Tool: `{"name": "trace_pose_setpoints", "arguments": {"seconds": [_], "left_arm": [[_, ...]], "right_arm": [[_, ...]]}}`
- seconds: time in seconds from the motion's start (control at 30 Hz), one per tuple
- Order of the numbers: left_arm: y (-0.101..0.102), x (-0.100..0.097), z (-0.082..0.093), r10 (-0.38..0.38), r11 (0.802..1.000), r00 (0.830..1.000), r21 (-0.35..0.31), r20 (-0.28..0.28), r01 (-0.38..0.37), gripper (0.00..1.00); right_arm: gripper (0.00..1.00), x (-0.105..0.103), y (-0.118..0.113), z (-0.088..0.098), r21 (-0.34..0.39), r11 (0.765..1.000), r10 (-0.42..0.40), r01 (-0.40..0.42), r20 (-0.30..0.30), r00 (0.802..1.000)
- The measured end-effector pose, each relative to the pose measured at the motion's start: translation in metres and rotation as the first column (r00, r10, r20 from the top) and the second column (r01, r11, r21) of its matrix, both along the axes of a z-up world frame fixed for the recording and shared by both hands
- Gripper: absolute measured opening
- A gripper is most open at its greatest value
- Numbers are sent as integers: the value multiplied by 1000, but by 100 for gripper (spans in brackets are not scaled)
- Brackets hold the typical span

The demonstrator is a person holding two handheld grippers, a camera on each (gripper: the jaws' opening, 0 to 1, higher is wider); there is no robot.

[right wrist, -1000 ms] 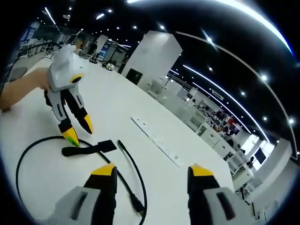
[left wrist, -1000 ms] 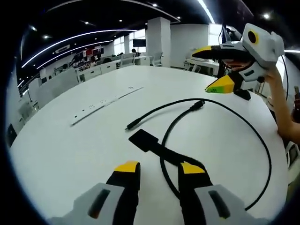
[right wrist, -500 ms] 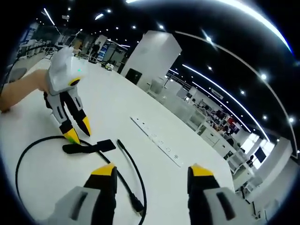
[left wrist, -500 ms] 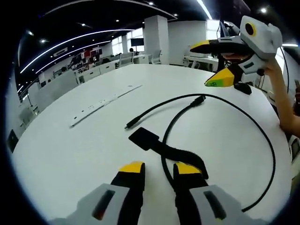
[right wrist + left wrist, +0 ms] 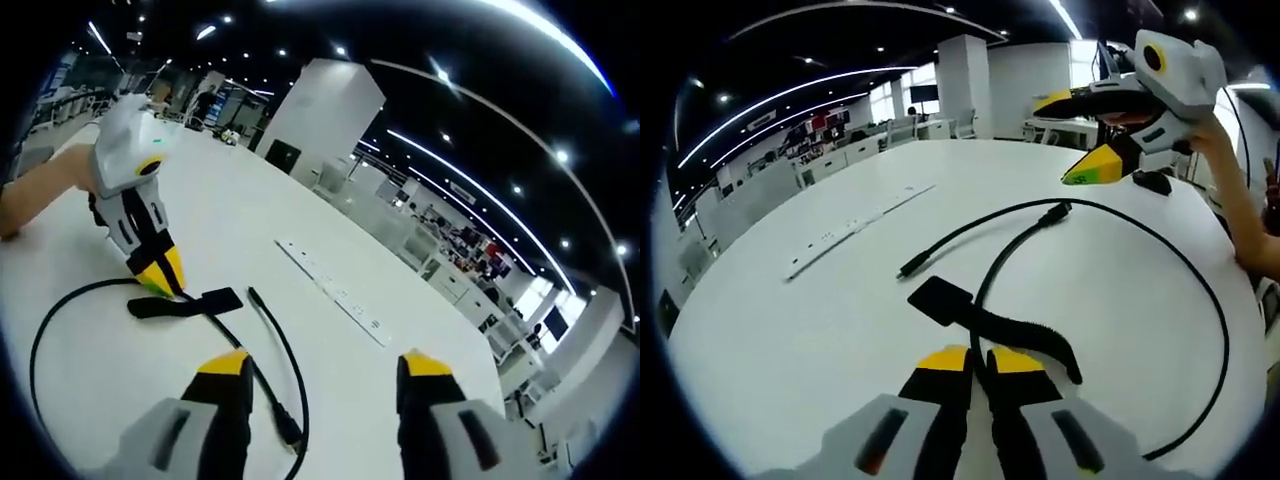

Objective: Find the charging cable on the desk, coil it up and secure with Velcro.

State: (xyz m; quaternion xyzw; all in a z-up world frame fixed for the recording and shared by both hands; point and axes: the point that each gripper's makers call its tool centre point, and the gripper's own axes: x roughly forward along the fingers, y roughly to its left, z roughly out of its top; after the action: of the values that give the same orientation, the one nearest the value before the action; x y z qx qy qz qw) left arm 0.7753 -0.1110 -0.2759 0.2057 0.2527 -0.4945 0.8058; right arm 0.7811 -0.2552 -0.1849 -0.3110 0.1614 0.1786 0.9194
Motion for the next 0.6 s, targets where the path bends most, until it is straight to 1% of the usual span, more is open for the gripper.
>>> {"name": "trace_pose_setpoints", "arguments": {"seconds": [0.1, 0.23, 0.33, 0.4, 0.47, 0.6], "left_arm": [[1, 1, 0, -11, 1000, 1000, 3, 6, 11, 7], [3, 0, 1, -38, 999, 999, 9, 21, 38, 7], [5, -2, 2, -77, 997, 996, 29, 45, 76, 7], [5, -2, 2, -82, 996, 995, 31, 49, 81, 7], [5, -3, 2, -96, 995, 994, 32, 59, 94, 7], [5, -2, 3, -110, 994, 991, 26, 72, 109, 7]], "right_arm": [[57, 2, -1, -1, 5, 1000, 1, -1, -6, 1000], [51, 3, -1, -5, 19, 1000, 6, -5, -21, 1000], [51, 4, -3, -8, 38, 999, 9, -7, -34, 999], [51, 3, -3, -10, 51, 999, 18, -15, -45, 999], [49, 1, -1, -14, 50, 998, 35, -32, -63, 997], [47, -3, 8, -26, 24, 996, 85, -83, -105, 991]]}}
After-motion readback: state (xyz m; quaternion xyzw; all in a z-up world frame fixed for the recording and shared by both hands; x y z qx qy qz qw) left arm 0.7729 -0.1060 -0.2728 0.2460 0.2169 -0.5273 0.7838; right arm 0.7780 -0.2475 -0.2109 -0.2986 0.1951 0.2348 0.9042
